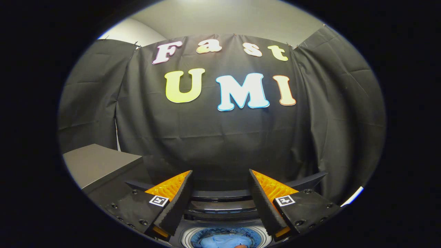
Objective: Put the clothes into the washing machine and then close the washing machine lid.
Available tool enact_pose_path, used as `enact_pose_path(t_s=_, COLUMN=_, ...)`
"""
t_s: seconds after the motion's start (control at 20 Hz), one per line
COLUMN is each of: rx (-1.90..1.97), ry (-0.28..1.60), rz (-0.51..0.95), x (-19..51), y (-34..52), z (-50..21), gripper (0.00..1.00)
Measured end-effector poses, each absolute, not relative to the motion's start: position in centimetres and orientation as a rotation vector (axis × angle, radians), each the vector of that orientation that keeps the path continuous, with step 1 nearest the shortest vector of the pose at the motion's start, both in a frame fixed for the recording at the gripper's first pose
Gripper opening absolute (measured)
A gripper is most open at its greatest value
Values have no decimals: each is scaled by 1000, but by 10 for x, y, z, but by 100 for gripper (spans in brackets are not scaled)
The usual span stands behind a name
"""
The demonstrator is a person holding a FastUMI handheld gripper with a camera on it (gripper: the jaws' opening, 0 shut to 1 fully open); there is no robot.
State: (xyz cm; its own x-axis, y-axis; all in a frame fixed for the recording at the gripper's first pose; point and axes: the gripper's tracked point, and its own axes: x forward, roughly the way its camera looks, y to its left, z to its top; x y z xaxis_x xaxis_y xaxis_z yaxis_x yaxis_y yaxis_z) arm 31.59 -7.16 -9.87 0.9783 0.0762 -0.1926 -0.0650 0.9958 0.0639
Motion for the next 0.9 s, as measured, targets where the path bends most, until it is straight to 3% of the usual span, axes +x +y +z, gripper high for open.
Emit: enact_pose_path(t_s=0.9, rx=57, ry=190, rz=68, x=266, y=-73, z=-114, gripper=96)
